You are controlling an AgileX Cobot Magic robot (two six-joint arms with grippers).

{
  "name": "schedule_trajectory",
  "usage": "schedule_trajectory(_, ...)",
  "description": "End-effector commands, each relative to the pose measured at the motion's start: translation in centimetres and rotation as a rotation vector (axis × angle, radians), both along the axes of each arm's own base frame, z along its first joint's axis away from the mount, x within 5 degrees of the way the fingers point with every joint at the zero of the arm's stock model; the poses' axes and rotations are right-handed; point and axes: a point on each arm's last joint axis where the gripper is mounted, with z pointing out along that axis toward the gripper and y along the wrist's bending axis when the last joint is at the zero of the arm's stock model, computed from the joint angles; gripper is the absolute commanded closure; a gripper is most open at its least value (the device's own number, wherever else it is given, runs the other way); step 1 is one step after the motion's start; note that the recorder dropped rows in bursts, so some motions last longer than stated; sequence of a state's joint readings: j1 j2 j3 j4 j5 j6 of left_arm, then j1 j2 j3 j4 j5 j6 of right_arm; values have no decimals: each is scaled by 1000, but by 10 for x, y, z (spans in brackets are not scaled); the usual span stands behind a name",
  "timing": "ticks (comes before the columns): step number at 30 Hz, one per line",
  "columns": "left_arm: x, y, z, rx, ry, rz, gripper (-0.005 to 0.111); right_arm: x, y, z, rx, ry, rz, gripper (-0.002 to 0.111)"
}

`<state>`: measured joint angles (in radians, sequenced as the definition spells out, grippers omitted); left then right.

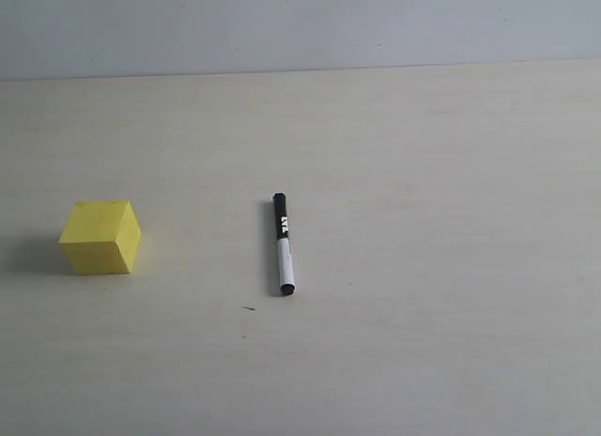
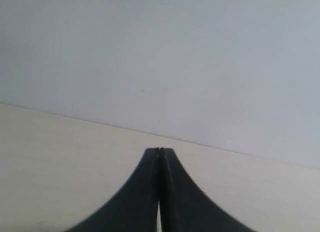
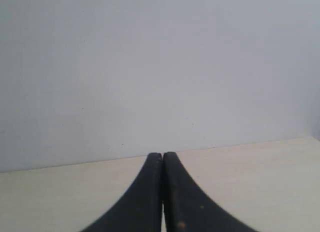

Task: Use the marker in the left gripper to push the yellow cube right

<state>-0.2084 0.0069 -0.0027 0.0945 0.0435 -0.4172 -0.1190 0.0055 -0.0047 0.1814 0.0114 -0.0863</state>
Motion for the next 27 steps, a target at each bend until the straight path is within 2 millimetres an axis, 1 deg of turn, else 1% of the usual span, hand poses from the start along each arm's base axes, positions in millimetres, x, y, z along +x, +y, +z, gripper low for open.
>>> schedule_trajectory(1,-1,0,6,-55,-66,-8,107,0,0,-1,-11,-5,-5,108)
schedule_trajectory(6,-2,-1,10,-112,-99,-20,107,0,0,-1,-11,-5,-5,108)
schedule_trajectory(8,-3,-1,15,-192,-139,-36,107,0,0,-1,-11,-5,-5,108)
schedule_trajectory(10,-5,-1,23,-256,-217,-64,107,0,0,-1,-11,-5,-5,108)
schedule_trajectory(12,-5,-4,28,-271,-260,-93,107,0,0,-1,-11,-5,-5,108)
schedule_trajectory(14,1,-8,33,-247,-229,-116,107,0,0,-1,-11,-5,-5,108)
schedule_trajectory(15,11,-13,49,-191,-187,-142,107,0,0,-1,-11,-5,-5,108)
schedule_trajectory(16,17,-16,59,-169,-176,-156,107,0,0,-1,-11,-5,-5,108)
schedule_trajectory(17,34,-24,78,-81,-123,-188,107,0,0,-1,-11,-5,-5,108)
schedule_trajectory(18,42,-28,85,-43,-95,-208,107,0,0,-1,-11,-5,-5,108)
schedule_trajectory(19,62,-37,103,53,-47,-255,107,0,0,-1,-11,-5,-5,108)
schedule_trajectory(20,73,-41,110,98,-28,-275,107,0,0,-1,-11,-5,-5,108)
schedule_trajectory(21,94,-51,125,317,-53,-336,107,0,0,-1,-11,-5,-5,108)
schedule_trajectory(23,111,-62,141,719,-127,-454,107,0,0,-1,-11,-5,-5,108)
schedule_trajectory(24,119,-64,149,753,-149,-447,107,0,0,-1,-11,-5,-5,108)
schedule_trajectory(25,127,-60,156,779,-155,-381,107,0,0,-1,-11,-5,-5,108)
schedule_trajectory(26,134,-53,162,786,-142,-280,107,0,0,-1,-11,-5,-5,108)
schedule_trajectory(27,144,-42,165,792,-102,-133,107,0,0,-1,-11,-5,-5,108)
